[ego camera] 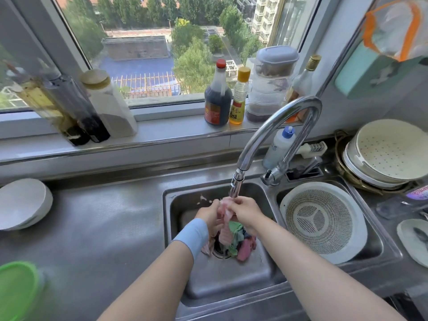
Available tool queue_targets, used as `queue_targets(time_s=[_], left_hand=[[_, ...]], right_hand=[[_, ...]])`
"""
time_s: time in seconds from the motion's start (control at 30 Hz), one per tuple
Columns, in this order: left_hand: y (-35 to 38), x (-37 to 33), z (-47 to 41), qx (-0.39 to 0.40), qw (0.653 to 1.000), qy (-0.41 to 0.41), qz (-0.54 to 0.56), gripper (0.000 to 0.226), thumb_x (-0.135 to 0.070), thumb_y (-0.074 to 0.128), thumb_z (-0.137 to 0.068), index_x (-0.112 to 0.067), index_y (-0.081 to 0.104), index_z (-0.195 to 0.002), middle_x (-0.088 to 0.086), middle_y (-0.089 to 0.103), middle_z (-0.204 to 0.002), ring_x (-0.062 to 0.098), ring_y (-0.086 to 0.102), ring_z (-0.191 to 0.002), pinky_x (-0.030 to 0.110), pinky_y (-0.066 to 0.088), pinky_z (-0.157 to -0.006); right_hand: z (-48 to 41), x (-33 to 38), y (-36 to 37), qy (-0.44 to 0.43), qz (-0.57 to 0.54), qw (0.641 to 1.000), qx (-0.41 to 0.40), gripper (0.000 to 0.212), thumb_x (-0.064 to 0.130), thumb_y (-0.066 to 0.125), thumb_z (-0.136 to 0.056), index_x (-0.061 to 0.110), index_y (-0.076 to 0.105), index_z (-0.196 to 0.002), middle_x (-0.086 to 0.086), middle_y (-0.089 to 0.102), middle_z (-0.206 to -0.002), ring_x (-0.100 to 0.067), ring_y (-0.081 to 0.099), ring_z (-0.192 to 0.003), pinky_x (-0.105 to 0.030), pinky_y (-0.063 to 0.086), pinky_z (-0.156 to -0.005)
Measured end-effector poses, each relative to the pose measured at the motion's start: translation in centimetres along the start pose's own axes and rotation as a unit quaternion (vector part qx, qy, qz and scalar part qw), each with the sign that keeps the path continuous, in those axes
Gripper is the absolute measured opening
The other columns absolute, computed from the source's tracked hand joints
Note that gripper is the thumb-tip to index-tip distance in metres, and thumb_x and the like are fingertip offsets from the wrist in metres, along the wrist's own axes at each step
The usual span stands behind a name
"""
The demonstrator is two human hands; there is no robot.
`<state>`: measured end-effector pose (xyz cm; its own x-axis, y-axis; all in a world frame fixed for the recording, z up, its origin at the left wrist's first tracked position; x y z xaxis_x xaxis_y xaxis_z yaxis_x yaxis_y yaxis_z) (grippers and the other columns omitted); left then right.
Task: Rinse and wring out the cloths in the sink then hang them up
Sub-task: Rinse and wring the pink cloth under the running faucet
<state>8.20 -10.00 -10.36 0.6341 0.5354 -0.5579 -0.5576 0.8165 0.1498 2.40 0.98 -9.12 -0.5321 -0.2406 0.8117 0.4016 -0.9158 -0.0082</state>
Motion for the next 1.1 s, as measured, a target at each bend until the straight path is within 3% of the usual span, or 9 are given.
queue_targets(time_s=[0.17,0.27,0.33,0.47,0.57,0.7,0.83,0.93,1.1], left_hand=[[1.8,-0.7,-1.0,0.058,0.986,-0.035,0.150,0.021,-0.020,0.062,-0.095,0.000,0.068,-0.097,0.010,0.069,-0.077,0.019,0.066,-0.070,0.031,0.059,-0.074],[2.2,-0.6,-1.4,0.064,0.978,-0.059,0.191,0.018,-0.019,0.062,-0.095,-0.001,0.066,-0.095,0.009,0.066,-0.072,0.013,0.063,-0.048,0.021,0.053,-0.048],[2.5,-0.6,-1.6,0.076,0.964,-0.081,0.242,0.031,-0.033,0.055,-0.100,-0.003,0.063,-0.099,0.012,0.069,-0.077,0.017,0.065,-0.048,0.021,0.050,-0.042],[2.5,-1.1,-2.2,0.052,0.983,-0.043,0.171,0.029,-0.033,0.049,-0.101,-0.009,0.065,-0.104,0.016,0.071,-0.100,0.030,0.070,-0.084,0.038,0.059,-0.065],[2.3,-1.6,-2.2,0.034,0.996,0.003,0.077,0.014,-0.007,0.046,-0.091,-0.009,0.059,-0.088,0.012,0.065,-0.075,0.024,0.064,-0.061,0.033,0.055,-0.056],[2.4,-0.8,-2.2,0.053,0.995,0.014,0.079,0.013,-0.004,0.049,-0.096,-0.005,0.058,-0.086,0.012,0.062,-0.071,0.019,0.062,-0.052,0.027,0.054,-0.049],[2.7,-0.1,-2.0,0.047,0.994,-0.002,0.095,0.018,-0.026,0.056,-0.099,-0.014,0.062,-0.087,0.005,0.067,-0.071,0.017,0.066,-0.059,0.028,0.057,-0.057],[1.8,0.0,-1.8,-0.009,0.996,0.055,-0.067,0.026,-0.036,0.057,-0.096,-0.013,0.070,-0.098,0.014,0.069,-0.094,0.027,0.065,-0.081,0.040,0.053,-0.084],[2.1,-0.6,-0.1,0.039,0.998,0.048,-0.017,0.015,-0.005,0.056,-0.093,-0.007,0.052,-0.079,0.010,0.054,-0.062,0.017,0.048,-0.045,0.024,0.043,-0.052]], right_hand=[[1.1,-0.4,0.2,-0.003,-0.048,0.998,0.043,0.011,0.013,0.059,-0.099,0.008,0.067,-0.105,-0.021,0.069,-0.097,-0.029,0.063,-0.078,-0.034,0.049,-0.066],[1.4,-0.8,-1.1,-0.010,-0.008,0.999,0.037,0.023,0.015,0.067,-0.093,-0.005,0.070,-0.103,-0.048,0.056,-0.101,-0.032,0.050,-0.086,-0.036,0.042,-0.072],[1.3,-0.8,-1.7,-0.011,0.068,0.998,-0.017,0.023,0.021,0.069,-0.092,-0.001,0.073,-0.098,-0.035,0.067,-0.105,-0.030,0.063,-0.090,-0.041,0.055,-0.083],[1.1,-0.7,-1.7,-0.023,0.071,0.992,-0.104,0.022,0.028,0.059,-0.098,0.011,0.072,-0.095,-0.002,0.075,-0.089,-0.020,0.069,-0.087,-0.033,0.058,-0.083],[1.6,-1.2,-0.7,-0.018,0.060,0.996,-0.058,0.022,0.027,0.056,-0.099,0.014,0.072,-0.096,0.016,0.058,-0.051,-0.003,0.051,-0.054,-0.014,0.041,-0.051],[2.3,-1.6,-0.7,0.006,0.070,0.996,-0.048,0.041,0.035,0.039,-0.106,0.026,0.071,-0.081,0.012,0.067,-0.060,-0.013,0.054,-0.066,-0.022,0.042,-0.061],[1.7,-1.8,-1.0,0.096,0.043,0.994,-0.041,0.042,0.039,0.042,-0.105,0.008,0.070,-0.111,-0.011,0.071,-0.102,-0.028,0.065,-0.097,-0.042,0.049,-0.092],[1.2,-0.9,-0.1,0.110,-0.099,0.989,-0.019,0.008,0.015,0.051,-0.102,0.010,0.054,-0.108,-0.011,0.066,-0.085,-0.022,0.066,-0.073,-0.038,0.055,-0.070],[0.9,0.7,0.7,-0.009,0.006,0.998,-0.066,0.013,0.003,0.060,-0.088,0.013,0.052,-0.090,-0.006,0.059,-0.073,-0.013,0.057,-0.060,-0.026,0.047,-0.054]])
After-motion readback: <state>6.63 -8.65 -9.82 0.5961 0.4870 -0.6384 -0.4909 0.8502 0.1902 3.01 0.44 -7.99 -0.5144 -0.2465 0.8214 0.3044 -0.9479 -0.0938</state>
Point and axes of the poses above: each hand's wrist, its own z-axis away from the middle knuckle, its own y-axis out of the palm, x = y × z, the point moved 3 cm from there along -z, towards the middle knuckle
